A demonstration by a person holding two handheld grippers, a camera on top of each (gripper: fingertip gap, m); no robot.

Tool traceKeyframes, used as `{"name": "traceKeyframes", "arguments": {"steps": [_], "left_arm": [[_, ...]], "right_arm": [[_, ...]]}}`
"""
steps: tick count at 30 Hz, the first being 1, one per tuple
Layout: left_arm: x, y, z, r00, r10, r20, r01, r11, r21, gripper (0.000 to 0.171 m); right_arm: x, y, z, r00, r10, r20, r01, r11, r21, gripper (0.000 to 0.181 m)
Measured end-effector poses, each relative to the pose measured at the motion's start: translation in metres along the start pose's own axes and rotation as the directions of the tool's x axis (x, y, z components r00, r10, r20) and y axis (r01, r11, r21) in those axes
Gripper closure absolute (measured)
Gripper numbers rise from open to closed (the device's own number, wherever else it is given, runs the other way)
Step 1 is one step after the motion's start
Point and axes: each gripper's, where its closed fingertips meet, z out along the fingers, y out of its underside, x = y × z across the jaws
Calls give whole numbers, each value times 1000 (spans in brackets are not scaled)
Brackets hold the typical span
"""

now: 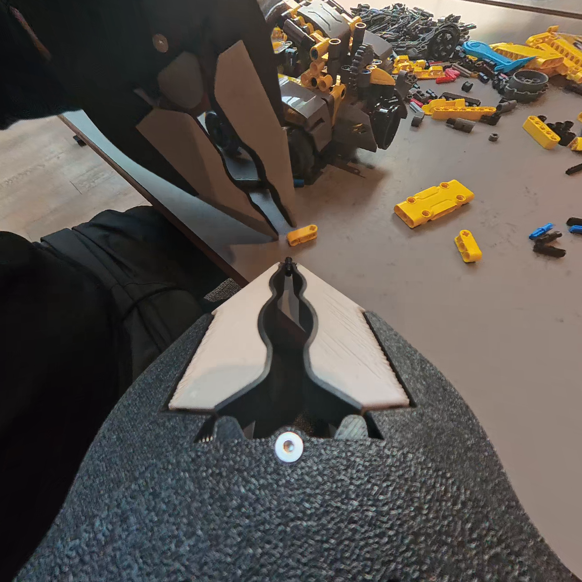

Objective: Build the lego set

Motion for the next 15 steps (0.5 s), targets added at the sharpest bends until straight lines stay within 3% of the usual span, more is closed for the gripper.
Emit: {"name": "traceKeyframes", "arguments": {"steps": [8,15], "left_arm": [[1,-11,-5,1000,-19,9,18,993,116,151],[5,-10,3,1000,-15,16,14,994,112,167]], "right_arm": [[0,0,1,1000,3,-2,-3,1000,-3,177],[5,-2,4,1000,12,-11,-12,1000,-3,177]]}}
